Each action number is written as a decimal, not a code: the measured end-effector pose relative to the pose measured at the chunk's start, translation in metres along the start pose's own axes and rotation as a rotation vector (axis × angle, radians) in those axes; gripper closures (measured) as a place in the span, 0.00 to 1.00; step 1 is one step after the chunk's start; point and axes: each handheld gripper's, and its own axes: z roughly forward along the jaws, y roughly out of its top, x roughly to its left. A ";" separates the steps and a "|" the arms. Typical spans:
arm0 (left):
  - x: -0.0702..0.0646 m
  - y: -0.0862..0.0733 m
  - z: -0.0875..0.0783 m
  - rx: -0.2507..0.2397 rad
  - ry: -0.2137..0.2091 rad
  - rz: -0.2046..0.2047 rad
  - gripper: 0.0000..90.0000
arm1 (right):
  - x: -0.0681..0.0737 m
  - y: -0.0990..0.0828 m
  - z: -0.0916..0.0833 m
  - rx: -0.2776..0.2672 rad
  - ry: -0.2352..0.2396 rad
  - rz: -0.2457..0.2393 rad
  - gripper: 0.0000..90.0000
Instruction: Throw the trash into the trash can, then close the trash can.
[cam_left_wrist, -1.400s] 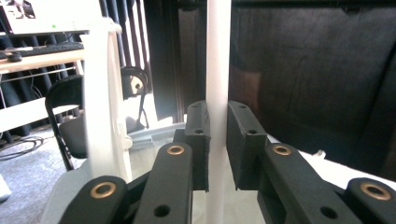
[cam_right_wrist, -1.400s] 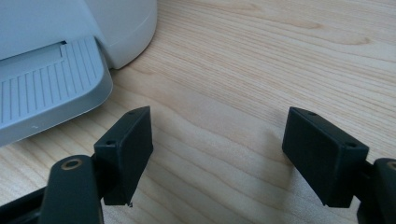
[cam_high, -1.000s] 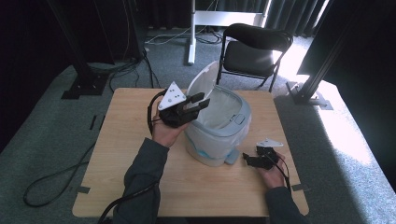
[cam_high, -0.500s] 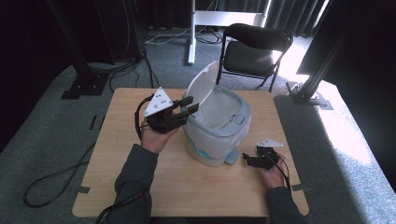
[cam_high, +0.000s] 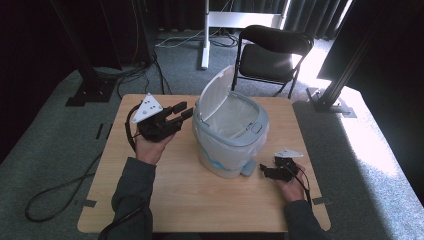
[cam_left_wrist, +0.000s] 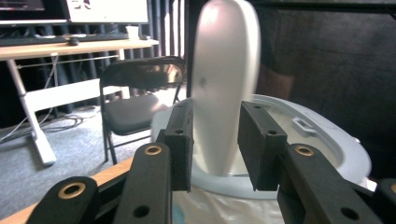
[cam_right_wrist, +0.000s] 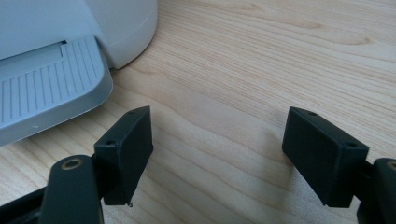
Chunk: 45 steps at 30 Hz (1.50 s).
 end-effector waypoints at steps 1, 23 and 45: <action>0.002 0.000 0.000 0.002 0.004 -0.003 0.73 | 0.000 0.000 0.000 0.000 0.000 0.000 0.26; 0.023 0.002 0.018 0.041 -0.026 -0.095 0.72 | 0.000 0.000 0.000 0.000 0.000 0.000 0.26; 0.020 0.010 0.033 0.033 -0.073 -0.109 0.77 | 0.000 0.000 0.000 0.000 0.000 0.000 0.26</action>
